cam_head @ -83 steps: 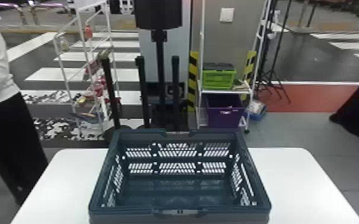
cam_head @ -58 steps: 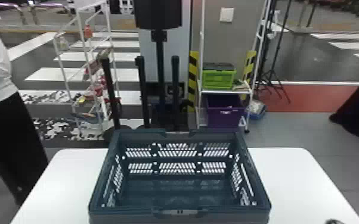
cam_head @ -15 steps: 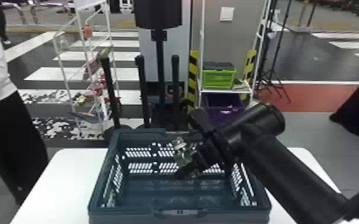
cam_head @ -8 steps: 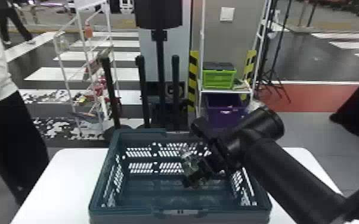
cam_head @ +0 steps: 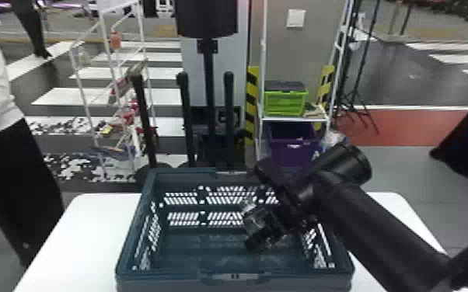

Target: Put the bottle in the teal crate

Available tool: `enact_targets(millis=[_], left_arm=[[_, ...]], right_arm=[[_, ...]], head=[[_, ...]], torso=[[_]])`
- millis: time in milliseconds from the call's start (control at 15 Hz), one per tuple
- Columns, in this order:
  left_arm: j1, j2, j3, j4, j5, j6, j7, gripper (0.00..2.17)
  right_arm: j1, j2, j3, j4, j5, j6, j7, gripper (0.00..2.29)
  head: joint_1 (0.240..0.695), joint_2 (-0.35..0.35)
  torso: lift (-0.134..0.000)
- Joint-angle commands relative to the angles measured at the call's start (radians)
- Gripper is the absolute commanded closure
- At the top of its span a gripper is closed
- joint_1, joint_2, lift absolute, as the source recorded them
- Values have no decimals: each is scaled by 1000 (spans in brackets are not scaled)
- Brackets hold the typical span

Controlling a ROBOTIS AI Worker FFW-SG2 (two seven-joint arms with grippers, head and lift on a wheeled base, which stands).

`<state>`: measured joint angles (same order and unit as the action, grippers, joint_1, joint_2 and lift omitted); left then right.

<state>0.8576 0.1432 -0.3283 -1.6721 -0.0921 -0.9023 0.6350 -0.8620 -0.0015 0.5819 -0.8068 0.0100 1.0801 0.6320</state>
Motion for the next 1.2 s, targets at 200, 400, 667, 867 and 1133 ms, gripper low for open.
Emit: enact_targets(millis=[200, 400, 667, 867, 1133], left_arm=[[1, 1, 0, 2, 0, -6, 2, 188], [3, 1, 0, 2, 0, -19, 2, 188], [6, 4, 0, 2, 0, -28, 0, 184], [8, 7, 0, -2, -2, -28, 0, 184], [11, 12, 0, -2, 0, -37, -1, 184]], right_arm=[[0, 2, -1, -2, 1, 21, 0, 12], [3, 2, -2, -17, 1, 39, -2, 33], [46, 2, -19, -201, 10, 217, -8, 39], [71, 2, -25, -342, 16, 364, -14, 43], [135, 2, -56, -615, 57, 492, -40, 46]], head=[[499, 0], [499, 0], [499, 0], [499, 0], [499, 0]], torso=[[0], [0], [0], [0], [0]])
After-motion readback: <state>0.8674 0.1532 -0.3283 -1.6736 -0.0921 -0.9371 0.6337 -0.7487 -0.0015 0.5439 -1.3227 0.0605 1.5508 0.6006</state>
